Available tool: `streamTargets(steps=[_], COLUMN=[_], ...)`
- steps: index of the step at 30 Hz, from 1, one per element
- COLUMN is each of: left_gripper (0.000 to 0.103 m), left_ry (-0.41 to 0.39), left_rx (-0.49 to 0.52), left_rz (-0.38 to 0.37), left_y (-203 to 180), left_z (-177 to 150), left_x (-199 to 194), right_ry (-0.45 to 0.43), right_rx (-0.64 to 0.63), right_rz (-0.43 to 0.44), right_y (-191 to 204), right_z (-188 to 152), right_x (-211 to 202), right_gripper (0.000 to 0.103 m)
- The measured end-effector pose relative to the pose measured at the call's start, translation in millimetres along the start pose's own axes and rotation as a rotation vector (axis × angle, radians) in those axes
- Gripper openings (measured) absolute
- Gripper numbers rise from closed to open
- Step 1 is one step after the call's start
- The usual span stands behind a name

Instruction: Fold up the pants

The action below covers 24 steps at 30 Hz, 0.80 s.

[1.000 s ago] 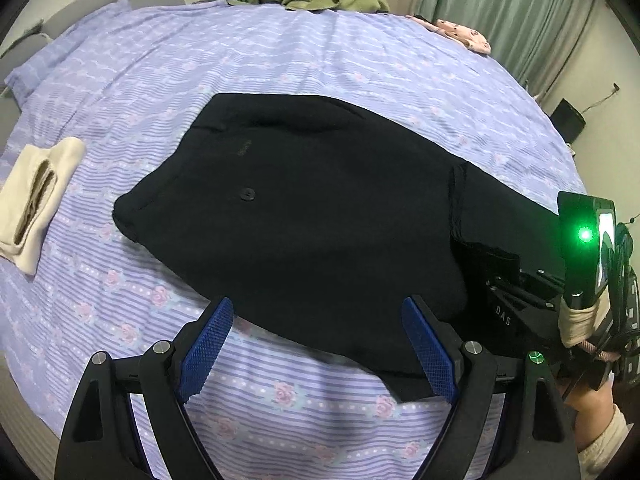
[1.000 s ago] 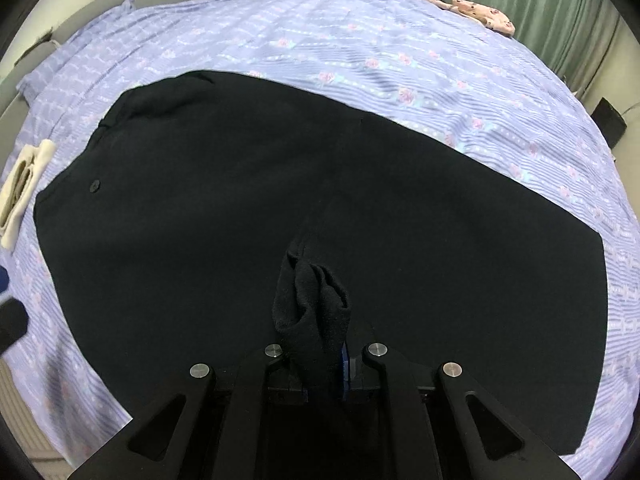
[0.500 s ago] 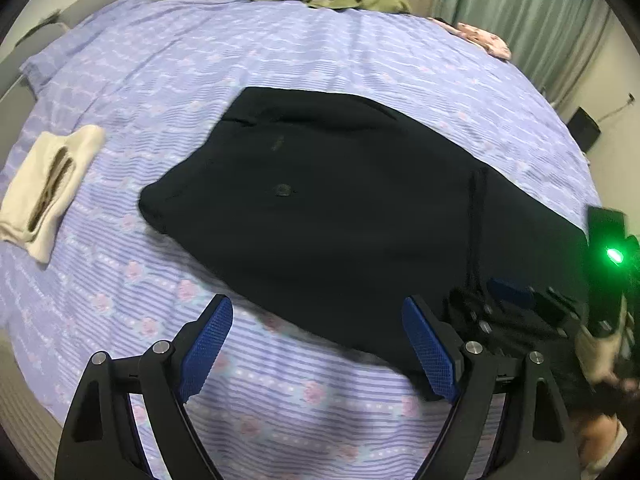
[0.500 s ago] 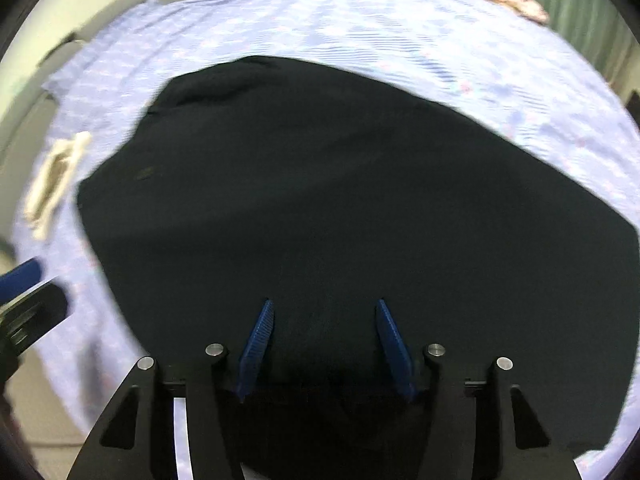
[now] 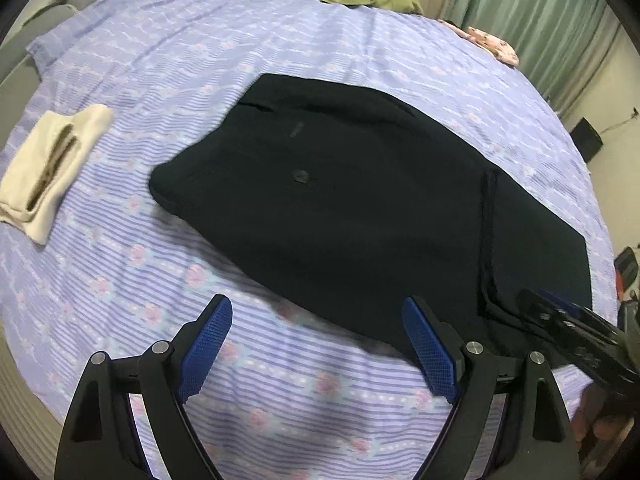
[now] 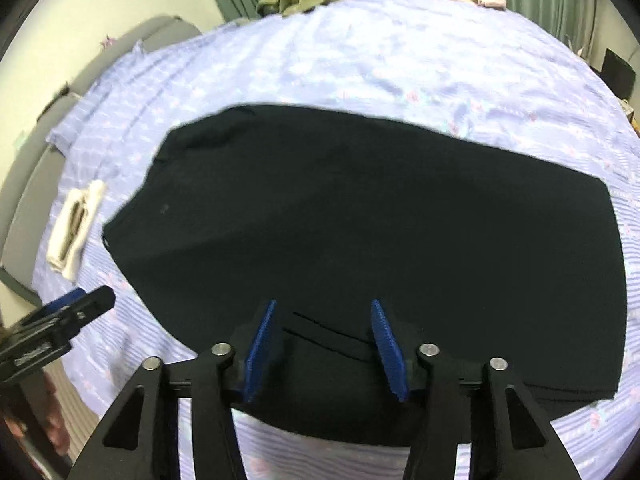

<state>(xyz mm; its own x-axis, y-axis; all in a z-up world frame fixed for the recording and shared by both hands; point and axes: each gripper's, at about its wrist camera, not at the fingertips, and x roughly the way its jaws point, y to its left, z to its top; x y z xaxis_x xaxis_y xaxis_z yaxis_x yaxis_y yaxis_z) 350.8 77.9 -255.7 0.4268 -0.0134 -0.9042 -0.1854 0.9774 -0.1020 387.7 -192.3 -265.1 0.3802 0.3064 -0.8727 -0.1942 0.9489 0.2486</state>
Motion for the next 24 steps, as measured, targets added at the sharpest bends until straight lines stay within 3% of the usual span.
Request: streamTargets(steps=[7,9,16,18,24], left_gripper=[0.088,0.088,0.088,0.088,0.088], left_ry=[-0.017,-0.019,-0.006,-0.006,-0.017], left_rx=[0.063,0.063,0.043,0.043,0.030], left_rz=[-0.011,-0.012,-0.016,-0.019,-0.026], left_y=[-16.4,-16.5,-14.7,-15.0,-13.3], left_z=[2.9,4.0,3.3,3.4,4.7], left_x=[-3.0,-3.4,0.1,-0.3,-4.5], right_ry=[0.045,0.051,0.066,0.068,0.038], right_rx=[-0.078,-0.083,-0.096,-0.102,-0.080], right_rz=[-0.016,-0.038,-0.045,-0.045,-0.038], right_y=[21.9,23.5,22.9,24.5,25.5], right_z=[1.7,3.7,3.3,2.5,8.2], right_x=[29.3,35.5,44.0,45.4,25.5], right_gripper=[0.043,0.037,0.031,0.017,0.011])
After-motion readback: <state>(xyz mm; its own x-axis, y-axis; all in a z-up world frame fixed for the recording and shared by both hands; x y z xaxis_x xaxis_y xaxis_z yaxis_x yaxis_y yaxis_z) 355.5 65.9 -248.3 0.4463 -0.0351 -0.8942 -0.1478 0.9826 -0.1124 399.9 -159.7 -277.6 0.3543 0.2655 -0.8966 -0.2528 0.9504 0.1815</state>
